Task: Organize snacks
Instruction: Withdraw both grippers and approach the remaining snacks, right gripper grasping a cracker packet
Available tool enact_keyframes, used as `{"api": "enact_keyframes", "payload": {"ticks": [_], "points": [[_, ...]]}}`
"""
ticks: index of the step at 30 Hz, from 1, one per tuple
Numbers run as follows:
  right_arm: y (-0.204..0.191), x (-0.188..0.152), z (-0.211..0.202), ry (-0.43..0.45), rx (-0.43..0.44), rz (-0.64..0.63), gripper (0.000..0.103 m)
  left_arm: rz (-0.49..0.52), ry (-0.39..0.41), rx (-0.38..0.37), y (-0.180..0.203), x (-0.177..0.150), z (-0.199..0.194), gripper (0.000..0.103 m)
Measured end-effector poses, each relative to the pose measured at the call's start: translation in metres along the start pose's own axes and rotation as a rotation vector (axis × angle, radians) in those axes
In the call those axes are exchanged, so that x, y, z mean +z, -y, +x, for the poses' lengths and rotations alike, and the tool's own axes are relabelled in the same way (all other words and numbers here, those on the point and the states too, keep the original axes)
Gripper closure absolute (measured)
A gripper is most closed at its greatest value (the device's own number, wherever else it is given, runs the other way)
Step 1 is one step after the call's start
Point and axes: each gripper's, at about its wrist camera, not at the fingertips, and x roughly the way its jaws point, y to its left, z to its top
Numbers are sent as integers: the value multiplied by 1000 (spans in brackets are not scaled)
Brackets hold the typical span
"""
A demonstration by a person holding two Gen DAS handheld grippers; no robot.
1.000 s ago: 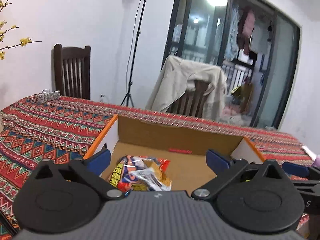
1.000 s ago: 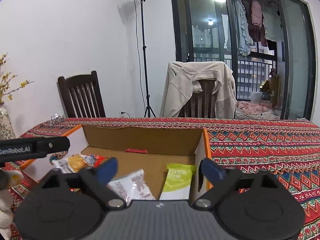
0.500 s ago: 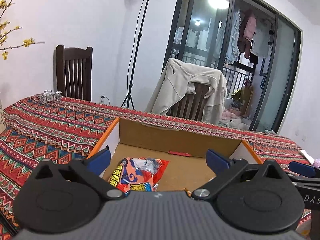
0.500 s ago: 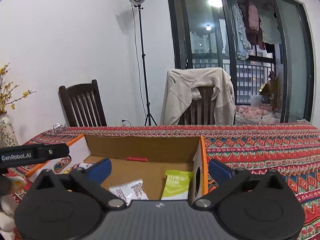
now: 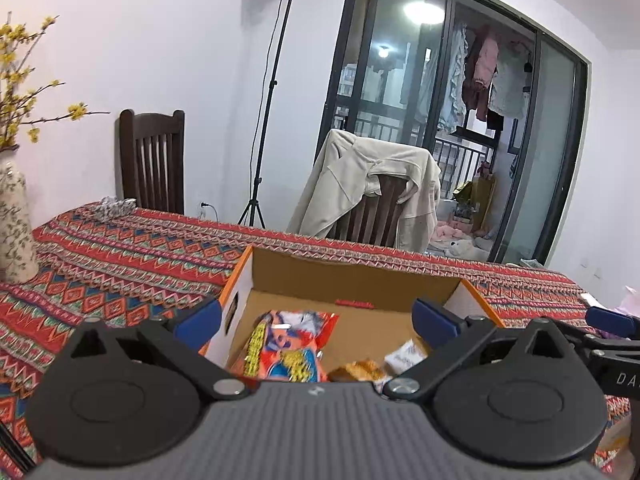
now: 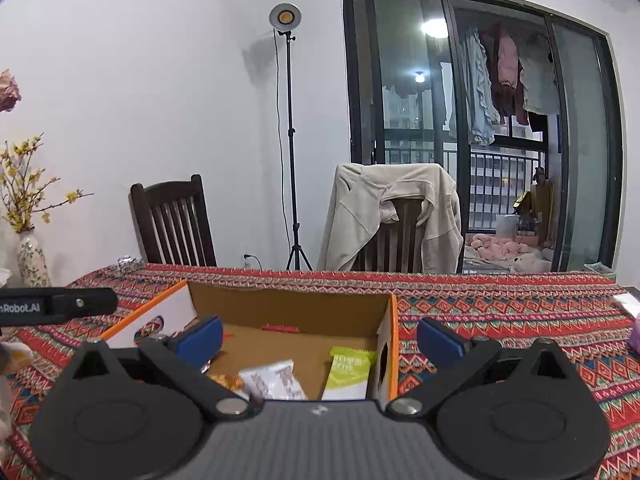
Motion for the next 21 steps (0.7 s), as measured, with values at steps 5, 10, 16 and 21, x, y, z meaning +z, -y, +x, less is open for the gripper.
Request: {"api": "enact_keyframes", "payload": {"ticks": [5,10,16,21], "points": [[0,-14,-21,-20,12,17,0,5,-10,1,-9,-14,-21,0],[1,-32,-39,-42,15,39,0,25,-33,-1,-16,-33,-40,0],[3,-55,-60,-71,8,54,0,30,-58,0,-27,-57,-54,0],[5,-72,-72,-99,-3,53,0,29,-65,12,-37,-73,-63,0]]}}
